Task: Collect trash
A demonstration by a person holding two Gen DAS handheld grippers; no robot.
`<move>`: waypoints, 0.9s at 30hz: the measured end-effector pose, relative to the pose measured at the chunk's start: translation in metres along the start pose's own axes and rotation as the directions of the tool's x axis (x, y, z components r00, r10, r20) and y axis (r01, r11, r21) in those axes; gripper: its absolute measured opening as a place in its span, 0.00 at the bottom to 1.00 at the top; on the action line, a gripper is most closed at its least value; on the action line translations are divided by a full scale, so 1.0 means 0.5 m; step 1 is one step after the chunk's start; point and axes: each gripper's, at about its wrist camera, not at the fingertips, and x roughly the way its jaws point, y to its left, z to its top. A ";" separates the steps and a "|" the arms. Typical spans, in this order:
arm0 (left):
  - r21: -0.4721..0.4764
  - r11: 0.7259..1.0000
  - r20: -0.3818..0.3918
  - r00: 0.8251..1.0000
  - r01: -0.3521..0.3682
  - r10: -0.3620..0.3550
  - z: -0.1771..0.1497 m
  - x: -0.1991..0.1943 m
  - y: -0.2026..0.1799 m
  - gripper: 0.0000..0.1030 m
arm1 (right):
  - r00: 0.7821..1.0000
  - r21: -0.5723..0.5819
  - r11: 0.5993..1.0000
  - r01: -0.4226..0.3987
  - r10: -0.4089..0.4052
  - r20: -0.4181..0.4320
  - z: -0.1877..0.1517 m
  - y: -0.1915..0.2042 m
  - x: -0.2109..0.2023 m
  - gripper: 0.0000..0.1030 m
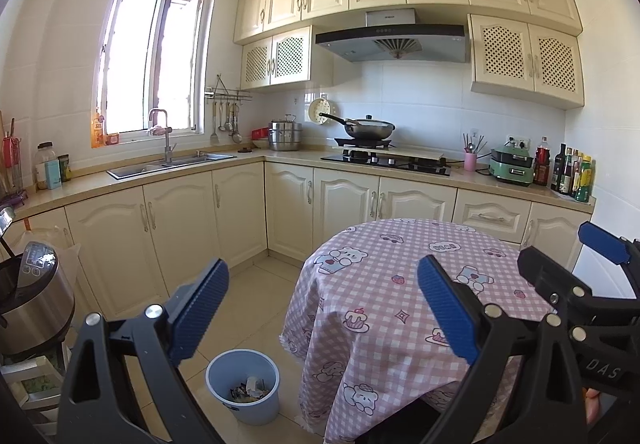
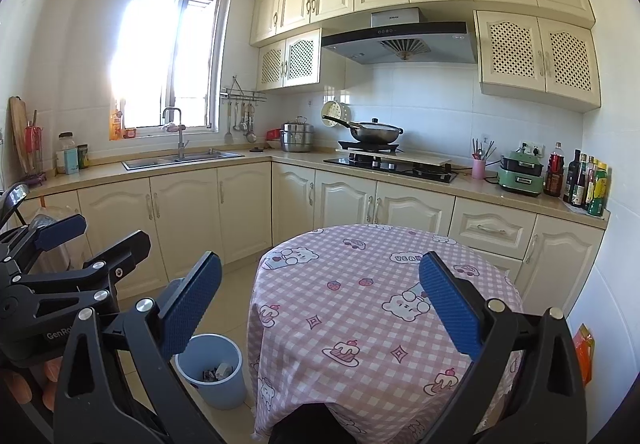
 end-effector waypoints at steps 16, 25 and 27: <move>0.000 1.000 -0.003 1.000 0.008 -0.008 0.001 0.002 0.002 0.91 | 1.000 0.002 1.000 0.006 -0.006 0.001 0.003 -0.001 -0.005 0.93; 0.000 1.000 -0.006 1.000 0.012 -0.012 0.000 0.005 0.003 0.91 | 1.000 0.003 1.000 0.008 -0.008 0.000 0.004 0.000 -0.006 0.93; 0.001 1.000 -0.008 1.000 0.015 -0.015 -0.002 0.007 0.004 0.91 | 1.000 0.003 1.000 0.008 -0.008 -0.001 0.003 -0.001 -0.006 0.93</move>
